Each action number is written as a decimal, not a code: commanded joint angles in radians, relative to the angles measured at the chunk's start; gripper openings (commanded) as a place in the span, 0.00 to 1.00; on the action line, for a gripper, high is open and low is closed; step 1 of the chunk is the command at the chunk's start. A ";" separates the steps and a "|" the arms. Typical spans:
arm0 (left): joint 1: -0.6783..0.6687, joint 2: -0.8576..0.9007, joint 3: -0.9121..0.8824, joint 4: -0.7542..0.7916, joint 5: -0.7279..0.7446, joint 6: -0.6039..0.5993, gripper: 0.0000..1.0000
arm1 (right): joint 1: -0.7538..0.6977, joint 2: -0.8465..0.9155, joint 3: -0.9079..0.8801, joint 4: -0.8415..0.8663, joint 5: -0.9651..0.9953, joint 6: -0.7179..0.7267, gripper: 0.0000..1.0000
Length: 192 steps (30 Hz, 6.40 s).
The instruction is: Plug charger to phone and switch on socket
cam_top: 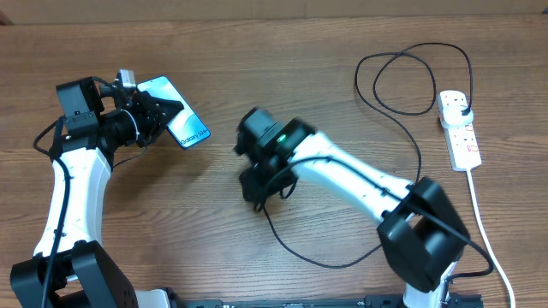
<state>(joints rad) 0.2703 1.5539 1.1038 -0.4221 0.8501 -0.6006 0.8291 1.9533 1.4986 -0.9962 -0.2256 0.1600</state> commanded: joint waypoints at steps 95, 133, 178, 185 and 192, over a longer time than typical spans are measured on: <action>-0.013 -0.028 0.011 0.261 0.531 -0.140 0.04 | -0.142 -0.125 0.010 0.331 -0.742 0.023 0.04; -0.014 -0.023 0.011 0.093 0.566 0.073 0.04 | -0.142 -0.125 0.014 0.211 -0.774 -0.135 0.04; -0.029 -0.023 0.011 0.066 0.592 0.108 0.04 | -0.142 -0.125 0.014 0.232 -0.759 -0.131 0.04; -0.029 -0.023 0.011 0.056 0.610 0.126 0.04 | -0.142 -0.125 0.014 0.232 -0.759 -0.131 0.04; -0.029 -0.023 0.011 0.055 0.618 0.134 0.04 | -0.145 -0.125 0.014 0.232 -0.760 -0.122 0.04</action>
<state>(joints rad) 0.2485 1.5539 1.1038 -0.3702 1.4147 -0.4965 0.6937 1.8378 1.5021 -0.7712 -0.9833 0.0402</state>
